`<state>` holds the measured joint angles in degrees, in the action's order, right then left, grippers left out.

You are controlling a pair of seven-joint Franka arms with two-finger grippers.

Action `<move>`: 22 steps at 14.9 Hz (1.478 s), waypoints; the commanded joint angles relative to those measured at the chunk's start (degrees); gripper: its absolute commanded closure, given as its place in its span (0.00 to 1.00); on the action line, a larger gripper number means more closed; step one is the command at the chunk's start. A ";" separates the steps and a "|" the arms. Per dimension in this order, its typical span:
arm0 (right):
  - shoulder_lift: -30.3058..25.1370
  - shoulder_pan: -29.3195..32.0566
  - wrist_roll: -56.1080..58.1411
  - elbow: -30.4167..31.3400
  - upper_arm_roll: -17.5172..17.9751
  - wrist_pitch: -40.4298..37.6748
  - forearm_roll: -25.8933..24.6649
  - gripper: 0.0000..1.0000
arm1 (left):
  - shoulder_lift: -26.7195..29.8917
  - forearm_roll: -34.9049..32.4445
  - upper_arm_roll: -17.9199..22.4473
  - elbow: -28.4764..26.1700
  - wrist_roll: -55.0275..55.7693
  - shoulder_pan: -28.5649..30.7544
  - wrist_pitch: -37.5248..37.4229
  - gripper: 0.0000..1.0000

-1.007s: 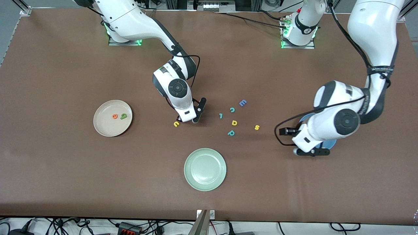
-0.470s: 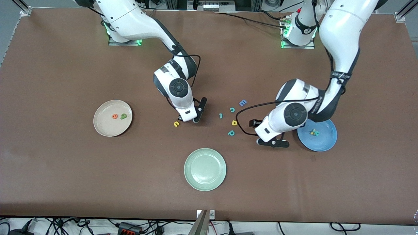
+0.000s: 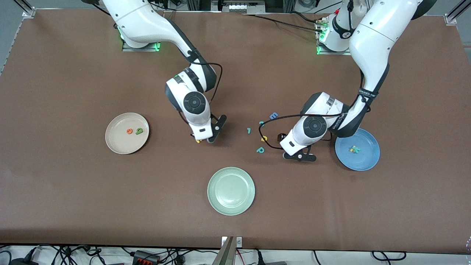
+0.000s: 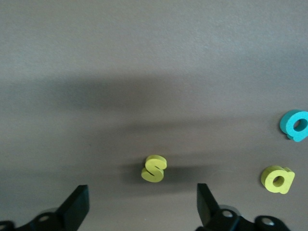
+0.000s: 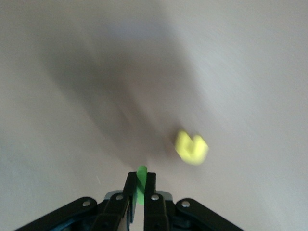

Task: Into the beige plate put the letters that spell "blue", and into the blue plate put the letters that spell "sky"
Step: 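Carry the green l to the beige plate while the left gripper grasps s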

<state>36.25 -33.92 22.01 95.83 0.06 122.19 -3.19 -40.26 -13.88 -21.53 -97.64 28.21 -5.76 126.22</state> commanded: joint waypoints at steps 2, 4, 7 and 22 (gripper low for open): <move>-7.06 3.84 -3.11 5.40 -4.36 -5.99 -0.06 1.00 | -0.61 -1.59 0.44 -0.97 1.06 -0.57 3.51 0.22; -9.44 10.07 -2.85 9.70 -4.45 -5.83 -0.15 1.00 | -0.61 -1.59 0.44 -0.97 1.06 -0.66 3.51 0.39; -11.03 16.58 -2.59 14.11 -4.54 -5.03 -0.15 1.00 | -1.13 -1.76 0.44 -0.97 1.06 -0.66 4.91 0.42; -7.51 28.82 -3.38 14.13 -4.19 2.53 0.38 0.00 | 1.22 -4.66 0.44 -0.89 -1.66 2.14 0.89 0.93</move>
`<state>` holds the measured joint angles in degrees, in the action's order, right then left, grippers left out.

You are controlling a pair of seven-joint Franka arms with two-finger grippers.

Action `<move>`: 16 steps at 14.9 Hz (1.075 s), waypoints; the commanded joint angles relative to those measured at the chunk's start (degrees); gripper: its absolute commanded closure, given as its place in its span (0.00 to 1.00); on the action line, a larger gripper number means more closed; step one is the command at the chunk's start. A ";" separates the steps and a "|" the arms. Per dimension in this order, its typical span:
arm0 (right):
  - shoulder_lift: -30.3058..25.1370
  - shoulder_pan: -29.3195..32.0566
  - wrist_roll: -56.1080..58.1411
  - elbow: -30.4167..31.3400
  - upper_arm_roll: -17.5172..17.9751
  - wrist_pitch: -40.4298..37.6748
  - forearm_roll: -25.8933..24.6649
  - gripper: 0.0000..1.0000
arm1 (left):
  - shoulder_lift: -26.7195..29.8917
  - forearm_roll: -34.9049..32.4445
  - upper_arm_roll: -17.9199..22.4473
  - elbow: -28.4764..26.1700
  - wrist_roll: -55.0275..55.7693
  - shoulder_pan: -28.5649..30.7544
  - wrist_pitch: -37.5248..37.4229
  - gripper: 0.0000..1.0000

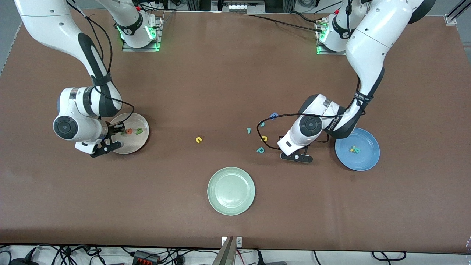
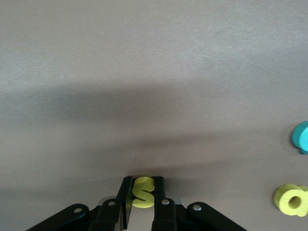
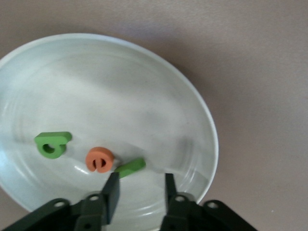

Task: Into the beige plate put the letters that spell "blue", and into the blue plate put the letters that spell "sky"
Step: 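Release the l on the beige plate while the left gripper carries s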

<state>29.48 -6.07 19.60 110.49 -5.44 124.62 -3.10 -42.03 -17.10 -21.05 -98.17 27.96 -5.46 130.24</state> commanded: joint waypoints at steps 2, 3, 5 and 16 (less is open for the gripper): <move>-1.44 0.54 -0.88 -2.55 2.52 -0.16 0.38 0.00 | 6.60 -1.45 -0.39 -0.10 -6.65 5.00 -7.08 0.92; -1.61 0.53 -0.97 -3.69 4.54 -0.34 0.81 0.00 | 7.83 -1.44 -0.57 0.43 -10.87 7.20 -9.02 0.92; -1.44 0.27 -1.58 -6.15 7.71 -0.43 4.14 0.00 | 9.15 -1.44 -0.57 1.31 -21.32 11.24 -14.72 0.92; 7.08 -13.69 -6.69 -17.93 8.16 0.28 8.99 0.00 | 8.72 0.31 -0.66 4.19 -40.71 21.29 -16.33 0.00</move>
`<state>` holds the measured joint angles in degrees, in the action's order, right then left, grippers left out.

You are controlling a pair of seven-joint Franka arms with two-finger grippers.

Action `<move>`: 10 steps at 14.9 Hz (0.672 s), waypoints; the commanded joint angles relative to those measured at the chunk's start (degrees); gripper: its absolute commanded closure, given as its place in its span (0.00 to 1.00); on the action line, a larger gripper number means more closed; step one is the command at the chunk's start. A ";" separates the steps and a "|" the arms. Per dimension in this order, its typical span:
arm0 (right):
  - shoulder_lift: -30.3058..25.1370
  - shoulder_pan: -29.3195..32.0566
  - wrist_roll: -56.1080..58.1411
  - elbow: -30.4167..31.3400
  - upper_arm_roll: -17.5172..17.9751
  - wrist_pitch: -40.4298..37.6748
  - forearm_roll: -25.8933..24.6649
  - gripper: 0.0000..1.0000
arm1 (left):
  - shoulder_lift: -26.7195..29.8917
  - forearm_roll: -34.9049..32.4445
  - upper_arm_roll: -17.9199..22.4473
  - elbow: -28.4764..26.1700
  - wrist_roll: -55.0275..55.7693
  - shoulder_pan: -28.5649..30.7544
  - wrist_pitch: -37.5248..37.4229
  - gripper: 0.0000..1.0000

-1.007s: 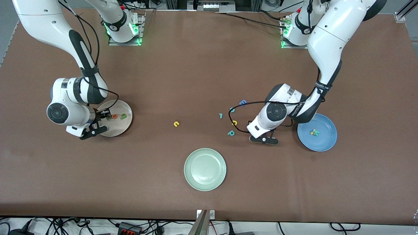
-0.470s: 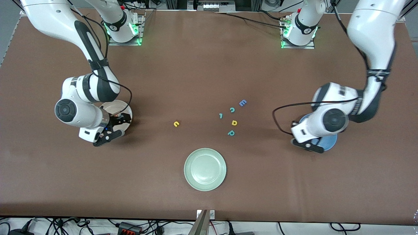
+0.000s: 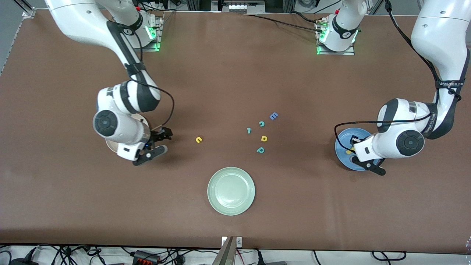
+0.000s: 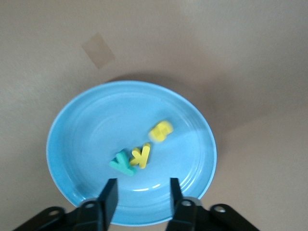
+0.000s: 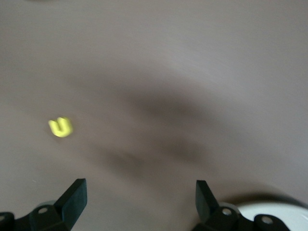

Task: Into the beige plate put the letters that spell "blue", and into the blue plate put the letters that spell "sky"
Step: 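Release the l on the beige plate while the left gripper carries s, then grasp the yellow u with the right gripper while the left gripper drops s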

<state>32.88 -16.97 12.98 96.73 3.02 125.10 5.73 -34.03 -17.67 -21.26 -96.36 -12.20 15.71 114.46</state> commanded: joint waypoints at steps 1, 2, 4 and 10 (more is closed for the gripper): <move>4.73 -4.03 0.55 -4.88 -0.30 -0.12 -1.06 0.00 | 0.80 1.31 -0.45 3.19 0.07 -0.07 -0.91 0.00; 5.78 -5.26 1.08 -6.10 -0.30 -0.12 -2.38 0.00 | 1.24 1.32 -0.62 3.37 1.64 0.02 -0.91 0.00; 7.02 -8.25 0.56 -6.82 -0.56 0.14 -3.18 0.00 | 2.82 1.32 -0.63 4.08 4.46 -0.24 -2.48 0.00; 9.13 -11.07 0.47 -6.64 -0.56 4.28 -4.67 0.05 | 3.97 1.75 -2.74 7.32 9.21 0.02 -7.14 0.00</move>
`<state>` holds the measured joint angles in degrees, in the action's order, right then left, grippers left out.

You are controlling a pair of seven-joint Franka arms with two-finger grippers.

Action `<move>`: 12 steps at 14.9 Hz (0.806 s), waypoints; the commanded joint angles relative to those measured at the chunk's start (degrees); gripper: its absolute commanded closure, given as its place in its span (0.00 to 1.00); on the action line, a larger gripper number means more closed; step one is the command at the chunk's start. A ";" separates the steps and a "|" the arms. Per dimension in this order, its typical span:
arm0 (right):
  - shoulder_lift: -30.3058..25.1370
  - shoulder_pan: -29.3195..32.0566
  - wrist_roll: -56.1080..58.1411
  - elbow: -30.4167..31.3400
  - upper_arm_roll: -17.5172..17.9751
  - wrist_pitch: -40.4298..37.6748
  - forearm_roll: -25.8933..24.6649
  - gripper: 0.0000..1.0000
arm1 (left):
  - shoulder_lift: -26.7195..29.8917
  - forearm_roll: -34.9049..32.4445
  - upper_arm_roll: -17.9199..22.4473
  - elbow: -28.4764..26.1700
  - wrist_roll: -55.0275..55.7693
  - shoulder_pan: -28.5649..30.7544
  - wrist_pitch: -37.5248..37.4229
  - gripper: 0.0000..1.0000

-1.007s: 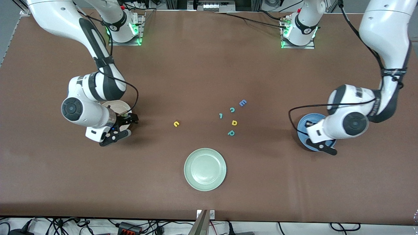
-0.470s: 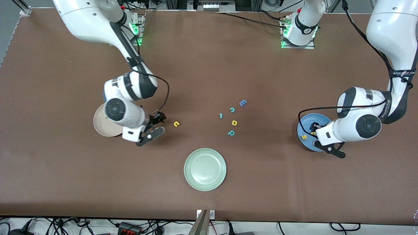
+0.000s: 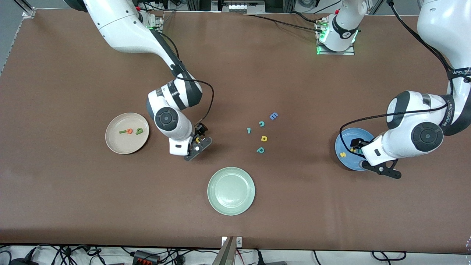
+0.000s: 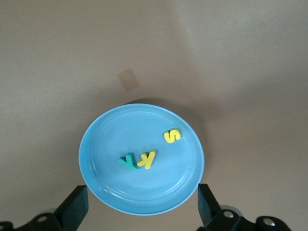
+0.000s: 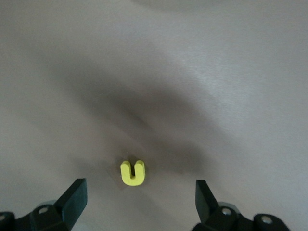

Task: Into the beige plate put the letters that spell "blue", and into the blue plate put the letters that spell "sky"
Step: 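Grasp the yellow u with the right gripper while the left gripper drops s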

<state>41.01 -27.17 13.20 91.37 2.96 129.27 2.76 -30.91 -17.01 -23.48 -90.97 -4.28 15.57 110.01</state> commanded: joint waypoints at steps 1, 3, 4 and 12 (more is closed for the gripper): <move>1.00 -1.05 0.25 -1.02 -0.49 0.02 -2.49 0.13 | 0.76 1.19 -0.51 2.98 1.30 -0.01 -4.09 0.00; 1.00 -1.13 0.07 -0.32 -0.49 -0.25 -2.58 0.18 | 0.76 3.38 -0.43 4.91 1.47 0.08 -5.94 0.00; 1.00 -1.66 -0.02 0.55 -0.49 -0.25 -2.50 0.21 | 0.85 4.26 -0.43 6.23 1.47 0.25 -7.43 0.00; 1.09 -1.84 -0.90 1.27 -0.58 0.10 -2.93 0.36 | 1.90 3.74 0.10 19.49 1.38 0.26 -20.61 0.00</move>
<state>42.51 -28.48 13.10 92.31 2.89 129.14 0.84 -29.40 -13.95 -23.82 -75.31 -2.98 15.83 93.39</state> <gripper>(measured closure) 0.344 0.000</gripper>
